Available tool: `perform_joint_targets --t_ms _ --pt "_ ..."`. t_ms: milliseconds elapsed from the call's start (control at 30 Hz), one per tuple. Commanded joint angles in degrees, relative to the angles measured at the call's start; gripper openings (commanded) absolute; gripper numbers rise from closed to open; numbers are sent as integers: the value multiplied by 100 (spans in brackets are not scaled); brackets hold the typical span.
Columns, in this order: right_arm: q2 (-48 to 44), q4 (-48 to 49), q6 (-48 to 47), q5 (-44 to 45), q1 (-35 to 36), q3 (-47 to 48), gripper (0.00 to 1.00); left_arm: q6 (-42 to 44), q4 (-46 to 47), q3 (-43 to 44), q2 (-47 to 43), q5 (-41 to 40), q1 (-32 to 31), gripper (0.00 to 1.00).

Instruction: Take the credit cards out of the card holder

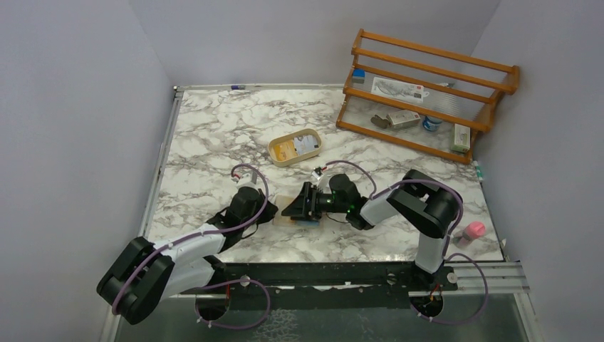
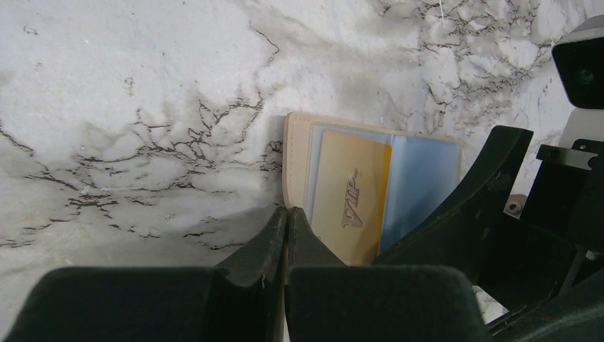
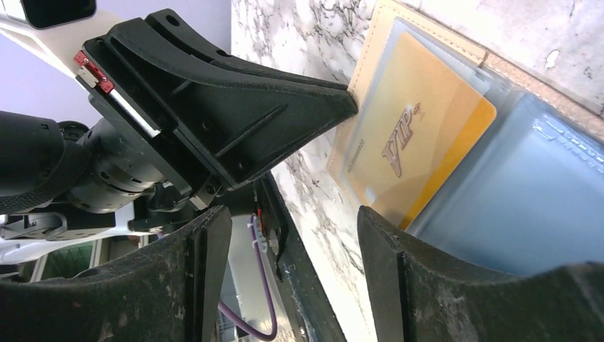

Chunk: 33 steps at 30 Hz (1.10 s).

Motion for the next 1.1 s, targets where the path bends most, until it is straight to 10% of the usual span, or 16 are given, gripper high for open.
perform_joint_targets --t_ms 0,1067 --pt "-182 213 72 107 25 -85 70 -65 77 -114 -137 93 -26 0" --pt "251 -41 -116 -75 -472 -57 72 -800 703 -533 874 -254 -299 0"
